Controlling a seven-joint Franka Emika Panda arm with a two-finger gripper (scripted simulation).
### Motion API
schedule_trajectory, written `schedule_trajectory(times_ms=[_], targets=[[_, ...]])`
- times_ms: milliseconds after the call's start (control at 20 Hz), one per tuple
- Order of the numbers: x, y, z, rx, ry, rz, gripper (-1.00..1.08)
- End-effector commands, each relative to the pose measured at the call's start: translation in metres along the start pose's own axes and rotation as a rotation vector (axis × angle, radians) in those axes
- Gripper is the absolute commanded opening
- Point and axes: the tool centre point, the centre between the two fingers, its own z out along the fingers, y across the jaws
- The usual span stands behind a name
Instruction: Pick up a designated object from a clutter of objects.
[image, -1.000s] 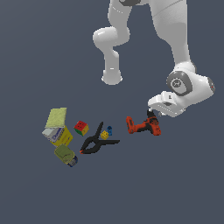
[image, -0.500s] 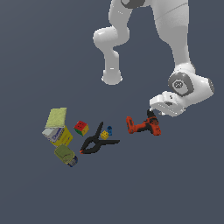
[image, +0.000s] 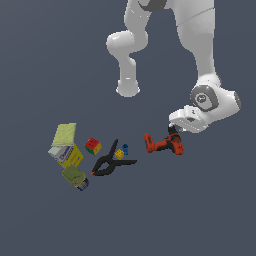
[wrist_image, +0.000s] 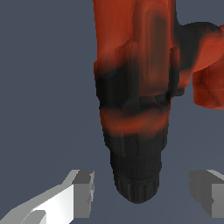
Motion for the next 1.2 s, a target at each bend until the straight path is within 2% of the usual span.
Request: schedule_trajectory(times_ms=[0,450,500,1150], targets=[[0.000,0.000,0.005,-0.001,-0.001,0.000,0.68],[-0.002,0.000,0.030,-0.003,-0.004,-0.004,0.68],[-0.002,0.000,0.030,-0.003,-0.004,-0.004,-1.00],[-0.002,0.002,0.026,0.002,0.002,-0.005,-1.00]])
